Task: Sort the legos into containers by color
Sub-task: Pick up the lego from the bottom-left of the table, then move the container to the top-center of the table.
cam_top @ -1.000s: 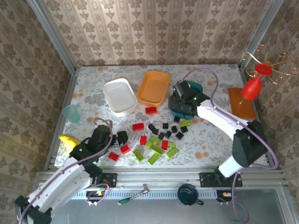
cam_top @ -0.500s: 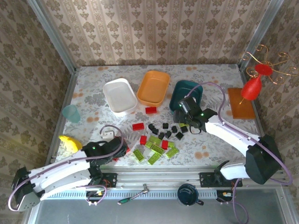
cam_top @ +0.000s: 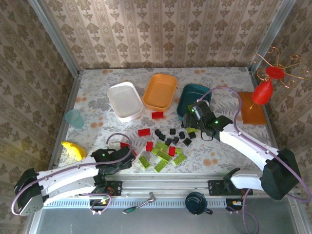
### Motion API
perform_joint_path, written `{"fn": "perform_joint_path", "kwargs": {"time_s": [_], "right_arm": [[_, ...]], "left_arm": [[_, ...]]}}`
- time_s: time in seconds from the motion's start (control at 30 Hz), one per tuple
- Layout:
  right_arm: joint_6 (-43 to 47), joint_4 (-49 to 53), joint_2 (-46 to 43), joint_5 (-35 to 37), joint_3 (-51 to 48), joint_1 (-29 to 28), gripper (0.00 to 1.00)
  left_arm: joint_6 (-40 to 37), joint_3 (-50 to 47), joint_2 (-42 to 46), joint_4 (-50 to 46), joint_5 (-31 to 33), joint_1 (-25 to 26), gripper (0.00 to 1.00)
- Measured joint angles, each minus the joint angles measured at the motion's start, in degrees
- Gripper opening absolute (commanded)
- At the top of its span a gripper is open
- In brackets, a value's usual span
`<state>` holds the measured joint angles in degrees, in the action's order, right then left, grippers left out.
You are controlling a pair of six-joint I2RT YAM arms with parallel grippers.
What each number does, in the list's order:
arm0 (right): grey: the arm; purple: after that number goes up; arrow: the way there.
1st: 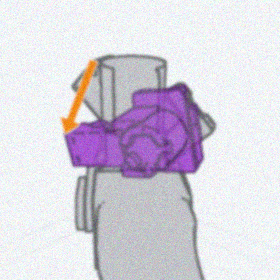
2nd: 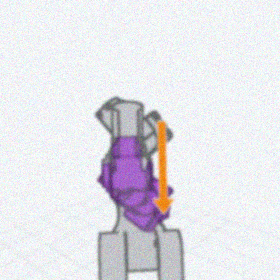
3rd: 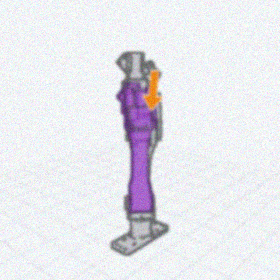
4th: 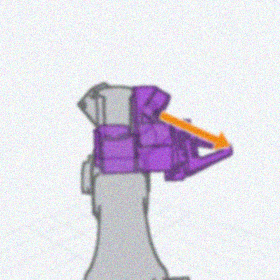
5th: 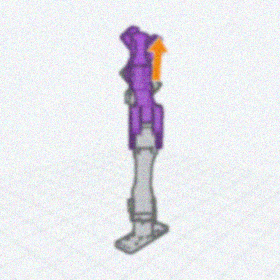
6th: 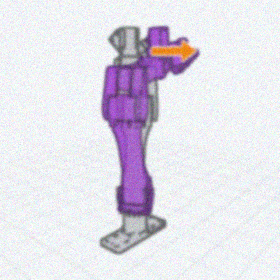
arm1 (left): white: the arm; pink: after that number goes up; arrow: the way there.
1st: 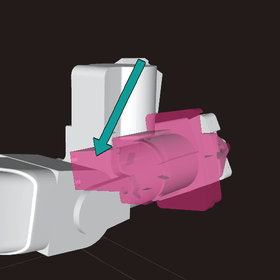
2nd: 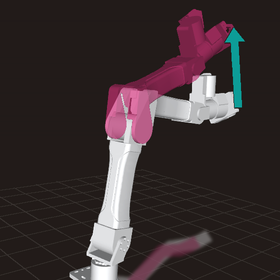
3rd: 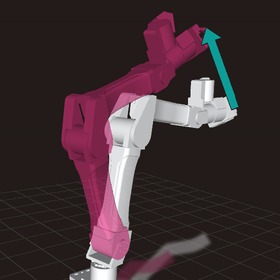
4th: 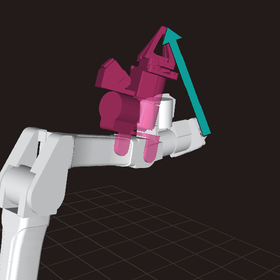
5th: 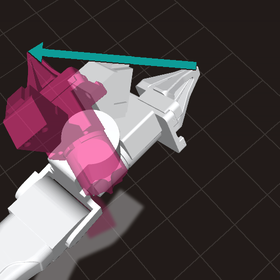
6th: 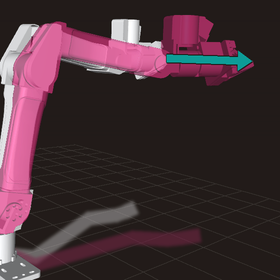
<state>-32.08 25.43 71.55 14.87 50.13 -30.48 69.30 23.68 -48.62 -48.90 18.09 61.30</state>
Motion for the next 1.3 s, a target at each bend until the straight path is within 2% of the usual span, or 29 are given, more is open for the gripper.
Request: {"fn": "perform_joint_path", "kwargs": {"time_s": [0.1, 0.33, 0.67, 0.83, 0.93, 1.1, 1.2, 1.3], "right_arm": [[0.00, -0.04, -0.09, -0.02, -0.07, 0.61, 0.78], [-0.02, -0.70, -0.09, -0.04, -1.07, 1.64, 0.78], [-0.04, -1.29, -0.09, -0.04, -1.14, 1.86, 0.78], [-0.07, -1.49, -0.04, -0.04, -1.20, 2.01, 0.78], [-0.07, -1.73, -0.04, -0.04, -1.81, 2.21, 0.78], [-0.26, -1.75, -0.02, -0.07, -2.78, 2.40, 0.78], [-0.76, -2.16, -0.02, -0.07, -3.34, 2.49, 0.78], [-1.16, -2.25, 0.42, -0.11, -3.52, 2.49, 0.78]], "left_arm": [[-0.09, -1.05, -0.17, -0.04, -1.44, -1.22, 0.76], [-2.51, -2.43, -2.62, 2.49, -3.39, -4.72, 0.67], [-6.60, -1.16, -5.40, 4.74, -4.42, -5.66, 0.46], [-8.13, 0.15, -5.11, 5.11, -5.07, -5.79, 0.39], [-9.55, 3.65, -5.01, 4.72, -5.05, -5.77, 0.39], [-14.71, 14.69, -7.32, 4.94, -4.76, -6.01, 0.38], [-19.89, 21.62, -11.82, 7.80, -5.84, -9.05, 0.38], [-25.53, 29.35, -19.91, 11.82, -7.30, -14.23, 0.37]]}}
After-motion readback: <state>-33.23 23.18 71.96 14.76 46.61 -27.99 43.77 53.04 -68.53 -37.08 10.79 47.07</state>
